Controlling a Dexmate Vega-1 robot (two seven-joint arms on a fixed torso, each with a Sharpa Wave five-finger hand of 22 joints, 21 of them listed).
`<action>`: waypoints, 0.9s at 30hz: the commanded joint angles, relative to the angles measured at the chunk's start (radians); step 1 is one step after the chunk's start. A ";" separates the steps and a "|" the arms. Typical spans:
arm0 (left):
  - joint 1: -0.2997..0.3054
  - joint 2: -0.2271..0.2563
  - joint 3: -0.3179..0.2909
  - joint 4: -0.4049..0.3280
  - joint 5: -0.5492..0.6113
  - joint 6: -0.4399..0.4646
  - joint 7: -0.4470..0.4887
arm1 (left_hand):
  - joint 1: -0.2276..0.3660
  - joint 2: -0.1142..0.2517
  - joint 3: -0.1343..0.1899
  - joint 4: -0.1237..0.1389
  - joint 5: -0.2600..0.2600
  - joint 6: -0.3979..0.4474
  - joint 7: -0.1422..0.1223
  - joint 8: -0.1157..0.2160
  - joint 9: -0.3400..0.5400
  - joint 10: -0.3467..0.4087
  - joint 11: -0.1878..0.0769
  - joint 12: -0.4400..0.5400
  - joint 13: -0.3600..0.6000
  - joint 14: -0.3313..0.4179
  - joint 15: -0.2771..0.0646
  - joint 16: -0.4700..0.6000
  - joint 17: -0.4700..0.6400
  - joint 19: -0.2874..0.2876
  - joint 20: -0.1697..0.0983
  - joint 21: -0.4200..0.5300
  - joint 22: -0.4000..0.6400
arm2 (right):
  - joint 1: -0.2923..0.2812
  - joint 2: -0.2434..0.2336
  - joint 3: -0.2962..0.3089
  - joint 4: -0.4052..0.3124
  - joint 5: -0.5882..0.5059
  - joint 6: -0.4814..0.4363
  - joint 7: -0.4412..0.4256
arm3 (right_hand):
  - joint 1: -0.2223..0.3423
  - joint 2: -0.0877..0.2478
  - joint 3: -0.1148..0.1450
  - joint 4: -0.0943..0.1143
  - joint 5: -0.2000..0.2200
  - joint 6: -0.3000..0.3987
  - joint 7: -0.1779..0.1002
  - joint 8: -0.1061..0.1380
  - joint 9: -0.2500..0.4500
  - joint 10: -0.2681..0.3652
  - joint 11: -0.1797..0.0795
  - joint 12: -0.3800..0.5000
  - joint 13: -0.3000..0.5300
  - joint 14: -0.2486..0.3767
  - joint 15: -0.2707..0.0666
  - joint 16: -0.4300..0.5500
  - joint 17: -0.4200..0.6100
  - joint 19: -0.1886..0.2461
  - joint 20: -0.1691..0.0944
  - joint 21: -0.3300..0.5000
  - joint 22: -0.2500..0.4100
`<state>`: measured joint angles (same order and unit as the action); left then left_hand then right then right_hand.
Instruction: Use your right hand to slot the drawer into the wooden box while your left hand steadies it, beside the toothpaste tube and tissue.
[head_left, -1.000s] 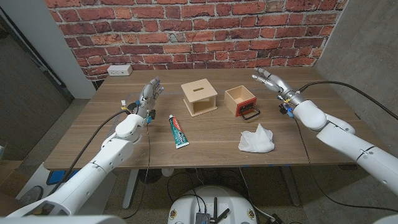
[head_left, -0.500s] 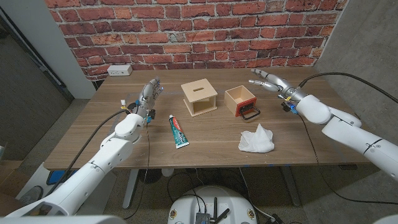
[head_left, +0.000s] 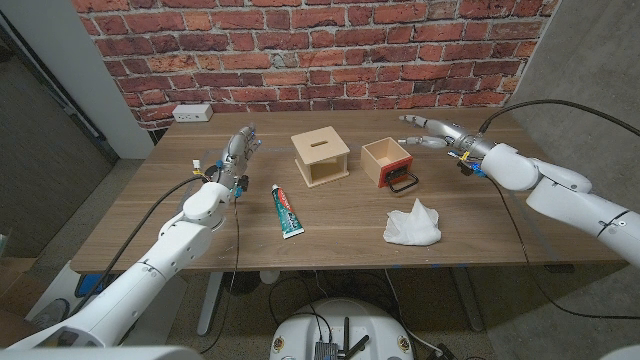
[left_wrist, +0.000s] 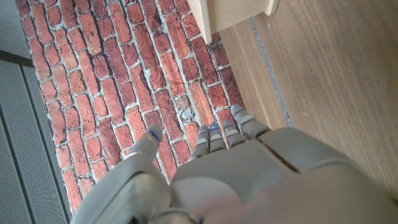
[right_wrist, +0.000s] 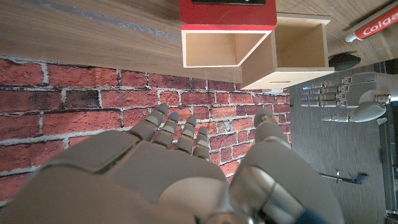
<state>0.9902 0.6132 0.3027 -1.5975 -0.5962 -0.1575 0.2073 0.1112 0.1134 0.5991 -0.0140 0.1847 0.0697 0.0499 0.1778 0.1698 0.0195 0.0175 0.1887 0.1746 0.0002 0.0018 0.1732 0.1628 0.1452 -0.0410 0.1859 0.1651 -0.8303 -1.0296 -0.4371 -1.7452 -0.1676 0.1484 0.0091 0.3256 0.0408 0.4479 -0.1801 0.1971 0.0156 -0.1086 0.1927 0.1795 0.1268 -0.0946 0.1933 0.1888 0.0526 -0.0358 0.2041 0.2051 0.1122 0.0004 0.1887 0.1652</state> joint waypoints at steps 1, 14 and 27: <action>0.011 0.006 -0.007 -0.018 0.000 0.008 0.009 | 0.015 0.052 0.010 0.000 0.002 0.010 0.000 0.005 0.004 0.005 -0.001 0.004 0.001 0.006 0.000 0.002 0.004 0.008 -0.048 0.002 0.002 | 0.046 -0.040 -0.025 -0.032 -0.135 -0.024 0.115 | 0.042 -0.011 0.009 -0.012 0.015 -0.004 -0.006 0.010 0.003 -0.002 0.004 0.001 0.005 -0.004 -0.041 0.005 0.001 0.006 0.027 0.003 0.003; 0.019 0.005 -0.007 -0.024 0.001 0.012 0.017 | 0.015 0.052 0.016 -0.004 0.001 0.013 0.000 0.005 0.004 0.006 0.000 0.003 0.002 0.007 0.000 0.002 0.004 0.008 -0.047 0.002 0.002 | 0.093 -0.063 -0.046 -0.059 -0.218 -0.031 0.208 | 0.096 -0.038 0.021 -0.014 0.023 -0.010 -0.014 0.014 0.006 -0.014 0.007 0.000 0.009 -0.006 -0.032 0.006 0.002 0.019 0.055 0.005 0.003; 0.033 0.012 -0.015 -0.040 0.000 0.018 0.027 | 0.014 0.053 0.020 -0.005 0.001 0.014 0.000 0.005 0.004 0.008 0.001 0.004 0.002 0.008 0.000 0.002 0.005 0.009 -0.047 0.002 0.002 | 0.137 -0.055 -0.077 -0.077 -0.327 -0.032 0.269 | 0.206 -0.095 0.042 -0.011 0.030 0.013 -0.017 0.033 0.011 0.000 -0.003 0.009 0.018 0.020 -0.039 0.022 0.007 0.074 0.157 0.013 0.004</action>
<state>1.0130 0.6202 0.2937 -1.6264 -0.5948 -0.1435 0.2275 0.1112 0.1134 0.6129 -0.0195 0.1847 0.0765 0.0538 0.1778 0.1698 0.0195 0.0175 0.1887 0.1744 0.0001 0.0018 0.1732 0.1656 0.1451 -0.0410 0.1859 0.1650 -0.7276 -1.0876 -0.4930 -1.8096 -0.4169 0.1147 0.2199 0.5180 -0.0514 0.4801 -0.1922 0.2224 0.0234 -0.1197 0.2190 0.1888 0.1173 -0.0928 0.1933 0.2027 0.0633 -0.0361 0.2198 0.2073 0.1807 0.1471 0.1974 0.1651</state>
